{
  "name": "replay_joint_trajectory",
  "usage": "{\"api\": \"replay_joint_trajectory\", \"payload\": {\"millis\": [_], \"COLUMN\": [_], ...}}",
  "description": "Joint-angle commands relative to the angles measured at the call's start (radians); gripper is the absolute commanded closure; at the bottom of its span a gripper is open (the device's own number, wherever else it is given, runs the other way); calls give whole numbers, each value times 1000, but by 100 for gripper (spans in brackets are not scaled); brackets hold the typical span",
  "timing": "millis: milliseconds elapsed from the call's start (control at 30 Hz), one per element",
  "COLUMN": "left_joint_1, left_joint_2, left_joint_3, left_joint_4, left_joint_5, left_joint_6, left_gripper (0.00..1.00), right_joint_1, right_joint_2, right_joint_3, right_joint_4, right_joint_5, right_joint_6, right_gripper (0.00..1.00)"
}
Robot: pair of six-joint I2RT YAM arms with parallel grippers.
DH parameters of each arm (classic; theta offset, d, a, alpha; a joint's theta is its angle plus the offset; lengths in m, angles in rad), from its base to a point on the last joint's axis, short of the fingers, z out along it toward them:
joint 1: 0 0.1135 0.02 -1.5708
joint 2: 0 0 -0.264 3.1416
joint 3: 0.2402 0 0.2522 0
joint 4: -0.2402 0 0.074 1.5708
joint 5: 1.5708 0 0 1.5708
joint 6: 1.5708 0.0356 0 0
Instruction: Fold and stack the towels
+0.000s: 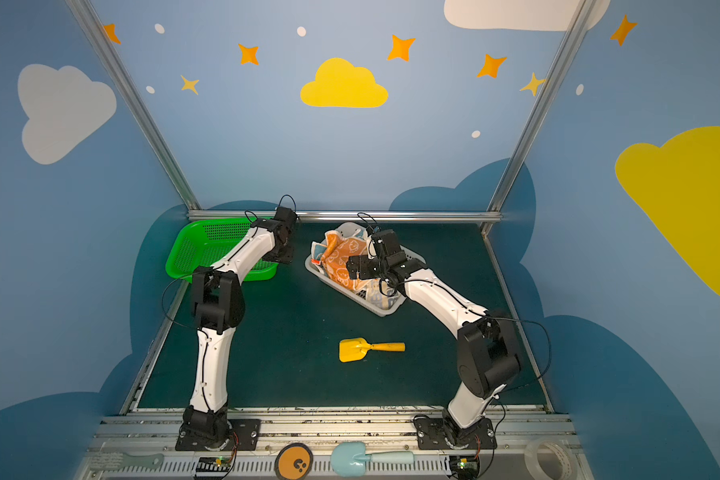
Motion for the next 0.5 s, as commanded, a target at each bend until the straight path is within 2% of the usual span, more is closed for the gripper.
{"api": "replay_joint_trajectory", "payload": {"millis": [0, 133, 200, 467], "left_joint_1": [1, -2, -7, -61], "left_joint_2": [-67, -179, -253, -550], "left_joint_3": [-65, -179, -241, -487], "left_joint_4": [14, 90, 125, 229], "left_joint_5": [-12, 0, 18, 64], "left_joint_6": [-7, -25, -41, -102], "left_gripper": [32, 1, 0, 0], "right_joint_1": [19, 54, 68, 146], "right_joint_2": [-9, -17, -8, 127], "right_joint_3": [29, 35, 38, 166], "right_joint_4": [-37, -87, -107, -278], "right_joint_5": [-44, -51, -60, 96], "right_joint_6": [-102, -181, -209, -344], "right_gripper": [2, 2, 2, 8]}}
